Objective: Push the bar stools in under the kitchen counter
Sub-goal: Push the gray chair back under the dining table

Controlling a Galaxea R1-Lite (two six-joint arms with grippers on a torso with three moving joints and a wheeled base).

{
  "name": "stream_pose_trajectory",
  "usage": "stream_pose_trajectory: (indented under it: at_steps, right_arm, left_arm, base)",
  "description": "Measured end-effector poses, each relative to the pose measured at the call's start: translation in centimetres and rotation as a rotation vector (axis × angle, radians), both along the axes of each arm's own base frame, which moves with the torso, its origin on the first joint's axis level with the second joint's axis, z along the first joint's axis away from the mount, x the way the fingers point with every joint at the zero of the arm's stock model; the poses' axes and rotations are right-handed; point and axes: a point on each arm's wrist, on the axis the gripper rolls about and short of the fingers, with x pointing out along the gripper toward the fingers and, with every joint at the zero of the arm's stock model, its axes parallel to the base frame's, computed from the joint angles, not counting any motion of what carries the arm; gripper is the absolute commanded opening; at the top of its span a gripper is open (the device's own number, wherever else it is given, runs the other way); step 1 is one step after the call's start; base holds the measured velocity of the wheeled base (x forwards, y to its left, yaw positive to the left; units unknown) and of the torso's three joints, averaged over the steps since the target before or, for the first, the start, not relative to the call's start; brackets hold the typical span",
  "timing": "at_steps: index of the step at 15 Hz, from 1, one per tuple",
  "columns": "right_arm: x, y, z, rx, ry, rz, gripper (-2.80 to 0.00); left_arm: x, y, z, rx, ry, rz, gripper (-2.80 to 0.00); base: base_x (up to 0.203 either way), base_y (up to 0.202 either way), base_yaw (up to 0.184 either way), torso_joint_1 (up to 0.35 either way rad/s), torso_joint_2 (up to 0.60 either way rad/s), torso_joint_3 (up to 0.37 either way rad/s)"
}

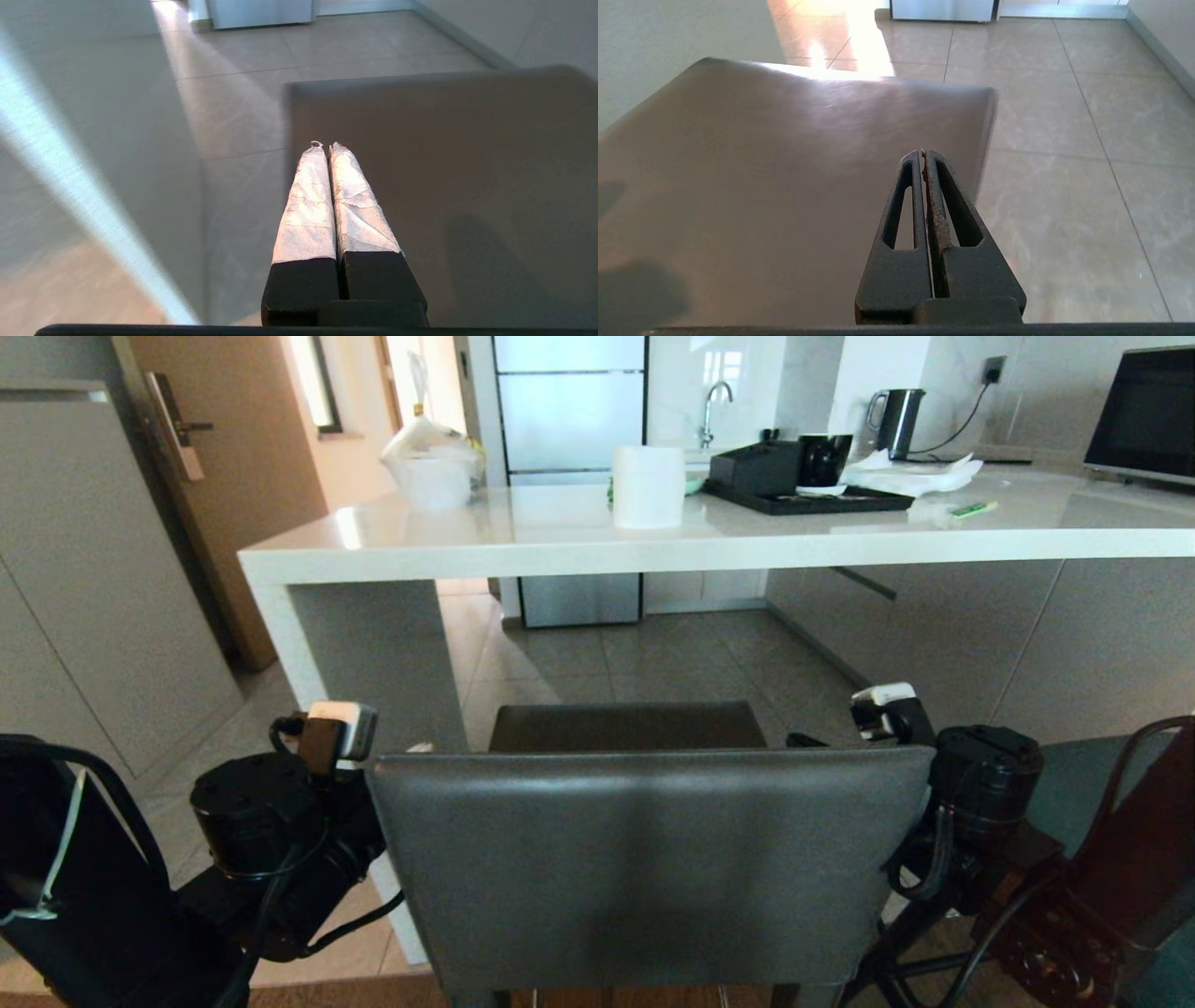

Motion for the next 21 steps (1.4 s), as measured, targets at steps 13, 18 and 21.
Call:
stream_pose_trajectory:
  at_steps: [13, 18, 21]
  right_arm:
    - [-0.02, 0.13, -0.33, -0.007, 0.012, 0.0, -2.8]
    - [-0.15, 0.11, -0.42, -0.009, 0.016, 0.0, -2.8]
    - [-0.2, 0.13, -0.44, -0.01, 0.017, 0.002, -2.8]
  left_arm:
    - [0.11, -0.24, 0.05, 0.0, -0.004, -0.007, -2.8]
    - [0.3, -0.33, -0.11, 0.001, -0.001, -0.007, -2.8]
    - [0.24, -0.29, -0.2, 0.001, 0.003, -0.006, -2.8]
  base:
    - [0.19, 0.0, 0.001, 0.002, 0.0, 0.002]
    - [0.188, 0.0, 0.002, 0.002, 0.0, 0.004]
    - [0.188, 0.0, 0.002, 0.005, 0.0, 0.0]
